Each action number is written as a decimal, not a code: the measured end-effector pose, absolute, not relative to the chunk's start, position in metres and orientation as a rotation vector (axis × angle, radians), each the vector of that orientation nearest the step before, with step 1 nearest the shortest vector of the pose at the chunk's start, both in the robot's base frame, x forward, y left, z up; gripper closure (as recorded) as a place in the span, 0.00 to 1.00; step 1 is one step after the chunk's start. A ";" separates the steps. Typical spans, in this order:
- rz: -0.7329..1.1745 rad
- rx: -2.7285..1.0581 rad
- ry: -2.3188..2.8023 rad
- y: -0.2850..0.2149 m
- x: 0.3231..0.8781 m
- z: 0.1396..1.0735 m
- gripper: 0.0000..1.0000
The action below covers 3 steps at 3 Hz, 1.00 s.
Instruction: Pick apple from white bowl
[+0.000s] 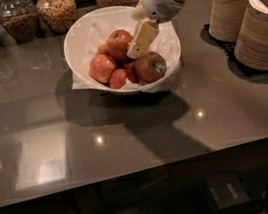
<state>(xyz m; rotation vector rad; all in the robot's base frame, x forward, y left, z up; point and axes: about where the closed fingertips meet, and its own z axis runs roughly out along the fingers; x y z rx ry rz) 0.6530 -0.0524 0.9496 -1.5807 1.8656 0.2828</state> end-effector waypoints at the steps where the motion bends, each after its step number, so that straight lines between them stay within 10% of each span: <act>1: 0.327 -1.608 1.863 -0.036 0.656 0.944 0.24; 3: 0.389 -1.646 1.852 -0.016 0.650 0.943 0.27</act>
Offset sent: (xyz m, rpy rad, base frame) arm -0.0046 0.0377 -0.0011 0.0225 0.0677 0.0792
